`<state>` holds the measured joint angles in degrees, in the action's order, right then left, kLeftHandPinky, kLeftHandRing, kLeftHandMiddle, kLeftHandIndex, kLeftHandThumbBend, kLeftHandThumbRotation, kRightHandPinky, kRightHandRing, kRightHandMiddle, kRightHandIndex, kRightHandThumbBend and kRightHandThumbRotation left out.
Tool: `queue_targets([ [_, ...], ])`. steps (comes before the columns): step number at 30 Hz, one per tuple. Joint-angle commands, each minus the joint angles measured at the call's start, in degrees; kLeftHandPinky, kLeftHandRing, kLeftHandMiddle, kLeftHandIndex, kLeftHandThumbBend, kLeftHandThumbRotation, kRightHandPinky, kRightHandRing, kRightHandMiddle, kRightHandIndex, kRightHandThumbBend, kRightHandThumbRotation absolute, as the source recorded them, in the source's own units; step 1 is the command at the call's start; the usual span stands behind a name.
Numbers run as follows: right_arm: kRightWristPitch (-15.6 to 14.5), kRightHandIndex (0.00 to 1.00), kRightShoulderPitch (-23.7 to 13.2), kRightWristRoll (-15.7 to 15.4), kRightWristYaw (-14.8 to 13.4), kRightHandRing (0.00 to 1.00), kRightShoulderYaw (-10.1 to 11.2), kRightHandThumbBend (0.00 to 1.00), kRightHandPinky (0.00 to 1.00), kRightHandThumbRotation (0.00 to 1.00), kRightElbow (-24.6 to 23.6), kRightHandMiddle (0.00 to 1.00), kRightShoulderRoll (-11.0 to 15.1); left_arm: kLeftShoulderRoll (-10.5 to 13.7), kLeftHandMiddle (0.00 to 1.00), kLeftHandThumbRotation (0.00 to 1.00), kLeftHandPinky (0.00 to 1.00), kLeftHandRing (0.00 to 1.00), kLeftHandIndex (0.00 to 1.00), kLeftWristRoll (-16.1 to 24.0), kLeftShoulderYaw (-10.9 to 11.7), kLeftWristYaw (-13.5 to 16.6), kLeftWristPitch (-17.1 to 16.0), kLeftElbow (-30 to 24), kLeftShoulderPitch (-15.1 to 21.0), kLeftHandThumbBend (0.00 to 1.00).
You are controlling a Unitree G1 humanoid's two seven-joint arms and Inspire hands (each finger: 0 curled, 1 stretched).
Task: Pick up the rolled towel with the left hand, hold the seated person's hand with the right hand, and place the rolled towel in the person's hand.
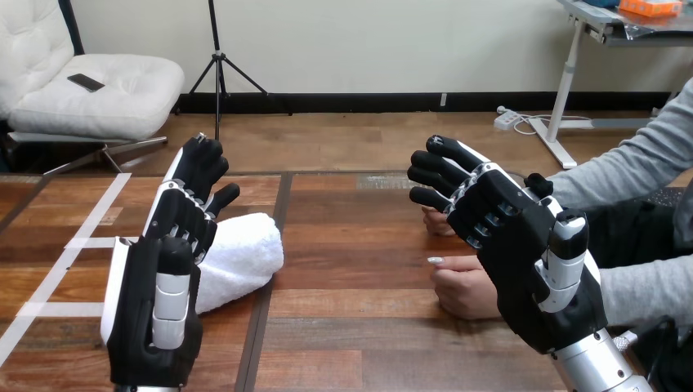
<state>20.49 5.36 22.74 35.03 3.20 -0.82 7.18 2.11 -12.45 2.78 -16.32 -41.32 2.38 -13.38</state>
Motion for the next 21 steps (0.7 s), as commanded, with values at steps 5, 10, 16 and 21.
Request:
queue_targets([
  [5, 0.8, 0.85, -3.4, 1.1, 0.3, 0.87, 0.9, 1.0, 0.86, 1.0, -0.5, 0.86, 0.5, 0.2, 0.93, 0.96, 0.86, 0.93, 0.92, 0.3, -0.6, -0.1, -0.1, -1.9, 2.4, 0.81],
  [10, 0.7, 0.85, -3.3, 1.2, 0.4, 0.87, 1.0, 1.0, 0.86, 1.0, -0.6, 0.86, 0.5, 0.2, 0.93, 0.96, 0.86, 0.93, 0.92, 0.3, -0.7, 0.0, 0.1, -2.1, 2.4, 0.82],
  [16, 0.9, 0.85, -3.3, 0.9, 0.3, 0.87, 1.0, 1.0, 0.86, 1.0, -0.6, 0.86, 0.5, 0.2, 0.93, 0.95, 0.86, 0.93, 0.92, 0.4, -0.7, -0.1, 0.0, -2.0, 2.4, 0.82],
  [21, 1.1, 0.85, -3.4, 1.0, 0.4, 0.87, 1.0, 1.0, 0.86, 1.0, -0.4, 0.86, 0.5, 0.2, 0.93, 0.95, 0.86, 0.93, 0.92, 0.5, -0.7, 0.1, 0.1, -2.1, 2.3, 0.82],
])
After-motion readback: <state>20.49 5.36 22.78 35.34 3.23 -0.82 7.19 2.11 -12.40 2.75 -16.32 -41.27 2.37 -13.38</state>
